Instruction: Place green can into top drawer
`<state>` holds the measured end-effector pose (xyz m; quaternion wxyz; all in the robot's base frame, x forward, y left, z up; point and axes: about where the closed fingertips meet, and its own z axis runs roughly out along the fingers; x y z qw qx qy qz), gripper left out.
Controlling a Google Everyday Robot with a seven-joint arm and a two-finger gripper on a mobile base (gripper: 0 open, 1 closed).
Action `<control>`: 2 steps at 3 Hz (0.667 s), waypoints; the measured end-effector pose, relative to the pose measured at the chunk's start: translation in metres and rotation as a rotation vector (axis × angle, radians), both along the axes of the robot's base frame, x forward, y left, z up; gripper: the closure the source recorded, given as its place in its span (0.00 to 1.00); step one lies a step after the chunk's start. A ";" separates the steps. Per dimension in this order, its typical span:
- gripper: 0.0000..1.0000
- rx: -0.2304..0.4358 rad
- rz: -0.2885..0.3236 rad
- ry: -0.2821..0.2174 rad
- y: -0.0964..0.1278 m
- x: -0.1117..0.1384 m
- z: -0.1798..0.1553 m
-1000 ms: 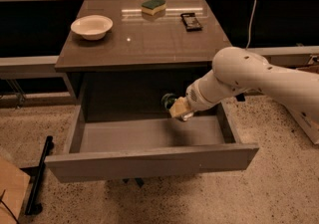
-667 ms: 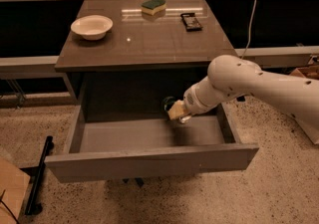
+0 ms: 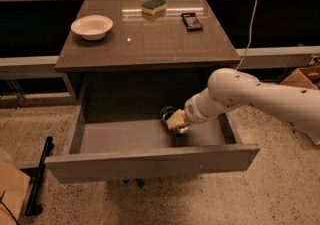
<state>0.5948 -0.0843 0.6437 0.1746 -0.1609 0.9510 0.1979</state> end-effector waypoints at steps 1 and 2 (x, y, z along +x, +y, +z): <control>0.04 0.000 0.003 0.001 0.001 0.000 -0.001; 0.00 0.000 0.004 0.002 0.002 0.000 -0.001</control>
Offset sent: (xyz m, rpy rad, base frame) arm -0.0001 0.0012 -0.0005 -0.0002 0.0011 0.0026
